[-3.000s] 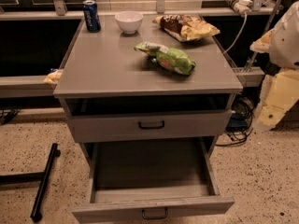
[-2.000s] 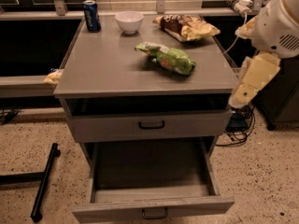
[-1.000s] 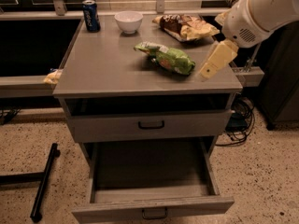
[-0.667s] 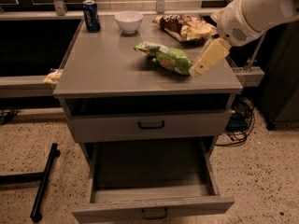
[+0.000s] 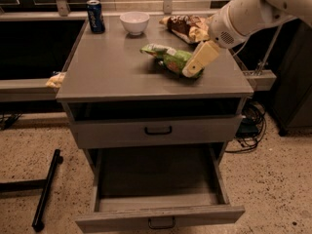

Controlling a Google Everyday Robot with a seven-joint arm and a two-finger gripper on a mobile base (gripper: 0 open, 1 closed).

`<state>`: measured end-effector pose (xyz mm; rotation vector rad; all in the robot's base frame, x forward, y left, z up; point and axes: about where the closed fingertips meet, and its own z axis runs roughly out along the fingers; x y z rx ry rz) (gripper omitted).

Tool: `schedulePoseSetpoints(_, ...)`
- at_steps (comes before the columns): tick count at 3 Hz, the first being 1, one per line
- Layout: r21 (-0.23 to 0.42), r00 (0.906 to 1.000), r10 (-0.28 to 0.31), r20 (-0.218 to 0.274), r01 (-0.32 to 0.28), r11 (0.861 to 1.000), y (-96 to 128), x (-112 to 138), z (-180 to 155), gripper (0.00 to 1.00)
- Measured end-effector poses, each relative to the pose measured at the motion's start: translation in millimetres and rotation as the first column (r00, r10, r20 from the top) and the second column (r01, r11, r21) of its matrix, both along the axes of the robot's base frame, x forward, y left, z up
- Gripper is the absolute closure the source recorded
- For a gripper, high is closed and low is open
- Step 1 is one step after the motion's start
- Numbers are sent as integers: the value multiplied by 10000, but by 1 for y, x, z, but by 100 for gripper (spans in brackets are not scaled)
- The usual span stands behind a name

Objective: Place green rice chip bag into middle drawer

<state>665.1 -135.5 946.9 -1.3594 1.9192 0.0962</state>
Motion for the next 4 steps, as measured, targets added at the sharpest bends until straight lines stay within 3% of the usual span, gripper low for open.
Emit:
schedulePoseSetpoints(2,333,9979,-9,-654,31,9994,29,44,-36,0)
schedulePoseSetpoints(4,338,9925,-151,-1211,194,9992,34,73,-73,0)
